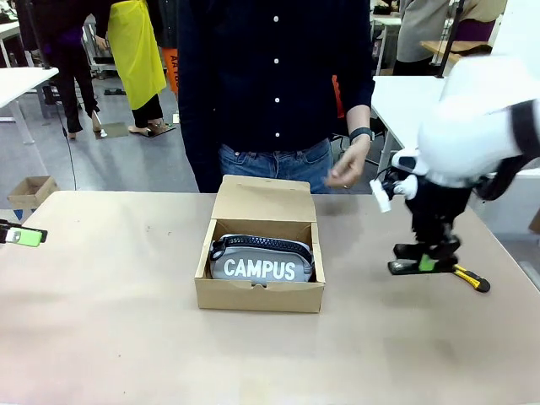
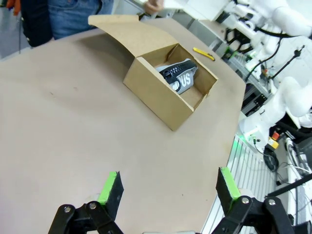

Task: Pack the items into the box.
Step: Pick up the item specified by the human and place it in the Mailer Box.

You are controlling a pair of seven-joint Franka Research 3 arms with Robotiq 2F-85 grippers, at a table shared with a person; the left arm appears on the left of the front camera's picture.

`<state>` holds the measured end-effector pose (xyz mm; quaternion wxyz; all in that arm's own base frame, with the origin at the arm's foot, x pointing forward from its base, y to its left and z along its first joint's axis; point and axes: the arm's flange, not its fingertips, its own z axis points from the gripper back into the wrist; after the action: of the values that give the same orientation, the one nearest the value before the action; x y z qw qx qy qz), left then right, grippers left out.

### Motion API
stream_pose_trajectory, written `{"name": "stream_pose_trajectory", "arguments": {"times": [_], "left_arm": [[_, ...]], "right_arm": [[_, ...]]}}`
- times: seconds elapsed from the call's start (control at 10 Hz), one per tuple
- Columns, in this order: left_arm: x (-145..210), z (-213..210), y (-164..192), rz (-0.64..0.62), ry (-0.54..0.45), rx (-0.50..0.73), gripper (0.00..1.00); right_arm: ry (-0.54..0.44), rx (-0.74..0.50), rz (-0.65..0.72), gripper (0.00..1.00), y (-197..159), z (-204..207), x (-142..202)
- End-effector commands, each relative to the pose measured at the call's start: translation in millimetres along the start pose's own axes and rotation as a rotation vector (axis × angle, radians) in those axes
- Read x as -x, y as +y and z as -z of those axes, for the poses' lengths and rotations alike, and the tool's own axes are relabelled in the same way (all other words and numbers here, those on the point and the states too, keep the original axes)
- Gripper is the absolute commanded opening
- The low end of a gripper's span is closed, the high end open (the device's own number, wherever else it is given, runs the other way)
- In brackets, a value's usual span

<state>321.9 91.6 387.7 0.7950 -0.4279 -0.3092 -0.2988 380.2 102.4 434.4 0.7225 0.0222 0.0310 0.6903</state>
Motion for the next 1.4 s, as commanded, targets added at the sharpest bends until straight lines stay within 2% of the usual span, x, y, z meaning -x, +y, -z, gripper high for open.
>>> {"name": "stream_pose_trajectory", "arguments": {"times": [0.0,0.1,0.2,0.4,0.5,0.7,0.8,0.9,1.1,1.3], "left_arm": [[0.8,2.9,-3.6,-0.006,-0.021,0.002,1.00],[0.8,2.9,-3.6,-0.006,-0.021,0.002,1.00],[0.8,2.9,-3.6,-0.006,-0.021,0.002,1.00],[0.8,2.9,-3.6,-0.006,-0.021,0.002,1.00],[0.8,2.9,-3.6,-0.006,-0.021,0.002,1.00],[0.8,2.9,-3.6,-0.006,-0.021,0.002,1.00],[0.8,2.9,-3.6,-0.006,-0.021,0.002,1.00],[0.8,2.9,-3.6,-0.006,-0.021,0.002,1.00],[0.8,2.9,-3.6,-0.006,-0.021,0.002,1.00],[0.8,2.9,-3.6,-0.006,-0.021,0.002,1.00]], "right_arm": [[-0.032,0.094,0.047,0.00,21.3,-15.5,8.0],[-0.081,0.112,0.106,0.00,19.0,-8.0,23.9],[-0.011,0.042,0.008,0.00,16.0,-23.6,5.2],[-0.011,0.042,0.008,0.00,16.0,-23.6,5.2],[-0.030,0.061,0.028,0.32,23.4,-25.6,13.7],[0.069,0.162,0.009,0.32,15.1,-62.9,-60.2],[0.059,0.209,-0.028,0.32,7.1,-77.7,-101.6],[0.043,0.201,-0.099,0.32,2.0,-85.9,-142.4],[0.084,0.164,-0.225,0.32,5.7,-87.8,-229.0],[0.116,0.156,-0.282,0.32,16.2,-71.9,-288.9]]}}
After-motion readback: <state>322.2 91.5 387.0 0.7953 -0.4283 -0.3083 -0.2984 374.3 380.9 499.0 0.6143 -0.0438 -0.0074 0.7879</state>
